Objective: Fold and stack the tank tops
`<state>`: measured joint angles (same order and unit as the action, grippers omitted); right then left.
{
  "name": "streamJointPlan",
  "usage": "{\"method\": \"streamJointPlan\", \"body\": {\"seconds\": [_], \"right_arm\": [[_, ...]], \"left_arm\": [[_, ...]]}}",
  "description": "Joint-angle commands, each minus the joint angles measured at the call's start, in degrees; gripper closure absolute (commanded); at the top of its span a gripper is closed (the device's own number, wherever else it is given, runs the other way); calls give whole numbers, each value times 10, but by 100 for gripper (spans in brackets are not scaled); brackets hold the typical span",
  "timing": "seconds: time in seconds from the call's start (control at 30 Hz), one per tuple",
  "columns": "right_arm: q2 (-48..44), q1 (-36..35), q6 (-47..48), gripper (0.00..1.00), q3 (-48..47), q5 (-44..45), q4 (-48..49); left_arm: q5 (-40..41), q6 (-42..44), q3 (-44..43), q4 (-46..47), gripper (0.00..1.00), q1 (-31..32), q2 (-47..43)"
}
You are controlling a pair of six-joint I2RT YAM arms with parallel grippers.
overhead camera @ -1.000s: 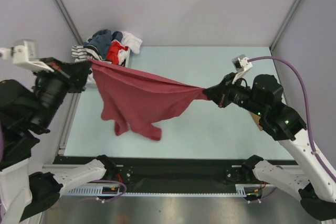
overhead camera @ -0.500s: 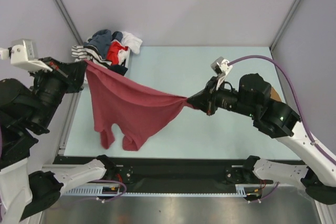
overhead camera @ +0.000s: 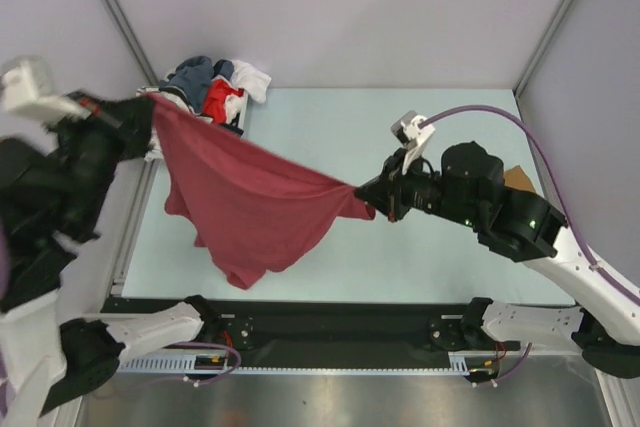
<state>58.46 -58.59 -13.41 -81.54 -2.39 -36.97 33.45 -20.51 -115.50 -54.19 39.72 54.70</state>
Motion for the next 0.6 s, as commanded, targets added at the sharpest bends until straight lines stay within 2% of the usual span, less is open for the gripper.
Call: {"method": "streamJointPlan", "body": {"seconds": [0.0,0.03,0.07,0.13,0.17,0.27,0.3,0.37,0.4,0.43,0.47,0.5,0.57], "right_arm": [[5,64,-21,100,-7,35,-30],[9,86,-40,100,10,33,-35],[14,141,-48,100,22,30,-40],[29,203,-61,100,60,-12,-36],[35,274,-64,100,73,-31,-28],[72,360,-84,100,118,-74,7],[85,403,-90,100,131,-85,30],[124,455,-112,100,168,-99,55],[137,468,-120,100,181,-103,84],[165,480,-128,100,191,-104,99],[177,494,-135,100,206,-104,117],[191,518,-148,100,225,-104,151],[240,541,-160,100,232,-102,180]], "left_arm": [[43,4,-12,52,100,-2,135],[43,-3,-7,78,100,-3,169],[38,-6,15,100,100,-15,182],[-24,-27,31,152,100,-50,235],[-56,-32,34,166,100,-59,258],[-117,-37,20,221,100,-68,376],[-126,-37,13,248,100,-68,441],[-138,-42,-45,259,100,-69,519],[-145,-39,-72,269,100,-70,601],[-149,-46,-104,268,100,-73,644],[-171,-51,-178,264,100,-75,687],[-184,-55,-208,274,100,-76,759],[-220,-78,-234,314,100,-76,807]]}}
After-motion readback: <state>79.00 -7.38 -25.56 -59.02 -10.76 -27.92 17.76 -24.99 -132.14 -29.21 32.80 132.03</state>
